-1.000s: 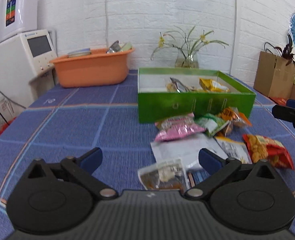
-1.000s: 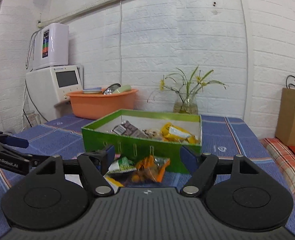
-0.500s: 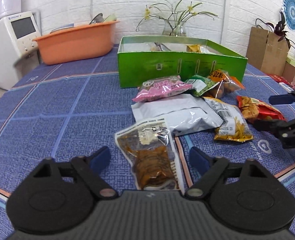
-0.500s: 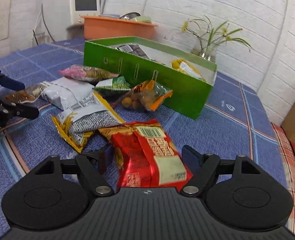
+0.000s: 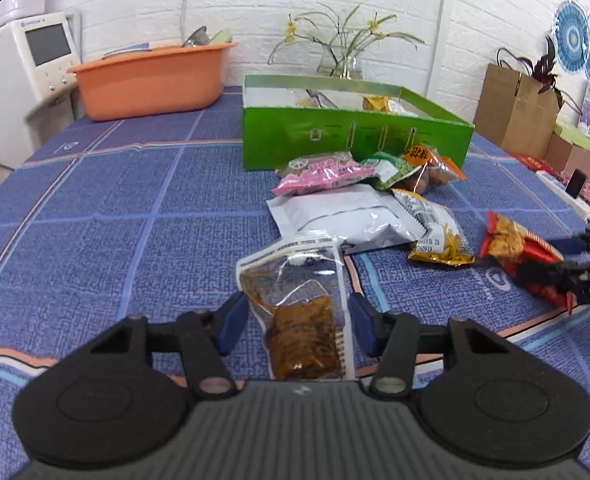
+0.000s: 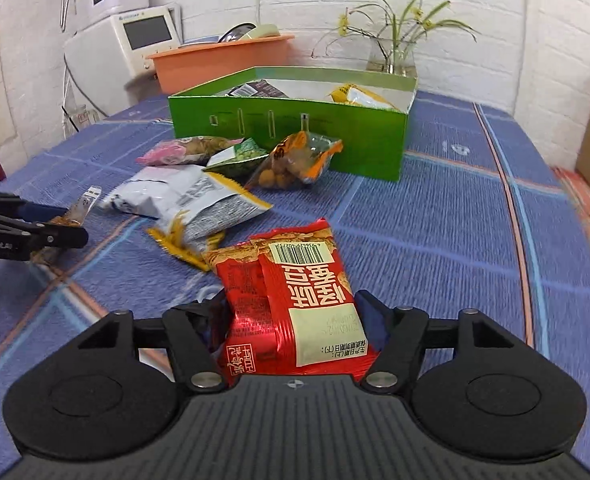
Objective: Organize snacks
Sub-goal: 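Grasp a brown jerky pack with the left gripper while the right grasps the red snack bag, then lift the jerky pack with the left gripper while the right carries the red bag toward the green box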
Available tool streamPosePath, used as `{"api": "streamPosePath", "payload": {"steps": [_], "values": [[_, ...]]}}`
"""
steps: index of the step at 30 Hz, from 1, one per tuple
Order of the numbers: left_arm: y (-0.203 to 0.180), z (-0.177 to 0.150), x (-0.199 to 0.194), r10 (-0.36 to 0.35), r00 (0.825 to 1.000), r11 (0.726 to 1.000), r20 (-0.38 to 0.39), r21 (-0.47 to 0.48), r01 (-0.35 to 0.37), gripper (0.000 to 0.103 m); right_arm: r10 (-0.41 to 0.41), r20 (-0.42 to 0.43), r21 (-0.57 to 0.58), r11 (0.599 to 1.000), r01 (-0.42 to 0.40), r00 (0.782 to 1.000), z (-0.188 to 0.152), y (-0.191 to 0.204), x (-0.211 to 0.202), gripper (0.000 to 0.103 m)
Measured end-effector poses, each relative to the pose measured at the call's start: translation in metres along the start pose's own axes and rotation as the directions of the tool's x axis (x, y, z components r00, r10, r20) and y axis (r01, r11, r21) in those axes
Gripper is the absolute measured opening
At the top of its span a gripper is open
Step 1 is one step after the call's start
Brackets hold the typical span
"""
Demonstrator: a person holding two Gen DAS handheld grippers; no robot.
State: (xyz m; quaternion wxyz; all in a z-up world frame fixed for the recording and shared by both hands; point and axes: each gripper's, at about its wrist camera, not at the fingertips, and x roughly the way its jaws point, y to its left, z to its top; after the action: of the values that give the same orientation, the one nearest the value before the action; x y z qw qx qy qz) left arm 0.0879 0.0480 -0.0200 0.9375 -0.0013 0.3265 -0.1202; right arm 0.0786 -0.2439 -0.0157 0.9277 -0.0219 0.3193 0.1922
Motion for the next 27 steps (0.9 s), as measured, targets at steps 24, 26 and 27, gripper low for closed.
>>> {"api": "streamPosePath", "payload": {"steps": [24, 26, 27], "values": [[0.0, 0.019, -0.022, 0.044, 0.998, 0.998, 0.047, 0.042, -0.046, 0.065, 0.179, 0.239, 0.193, 0.954, -0.228, 0.954, 0.025, 0.023, -0.024, 0.103], [-0.001, 0.016, -0.02, 0.038, 0.999, 0.998, 0.032, 0.056, -0.04, 0.068, 0.165, 0.242, 0.206, 0.954, -0.217, 0.956, 0.019, 0.019, -0.026, 0.103], [-0.001, 0.015, -0.018, 0.036, 0.999, 0.997, 0.024, 0.064, -0.037, 0.07, 0.156, 0.242, 0.215, 0.954, -0.21, 0.958, 0.016, 0.017, -0.026, 0.103]]}}
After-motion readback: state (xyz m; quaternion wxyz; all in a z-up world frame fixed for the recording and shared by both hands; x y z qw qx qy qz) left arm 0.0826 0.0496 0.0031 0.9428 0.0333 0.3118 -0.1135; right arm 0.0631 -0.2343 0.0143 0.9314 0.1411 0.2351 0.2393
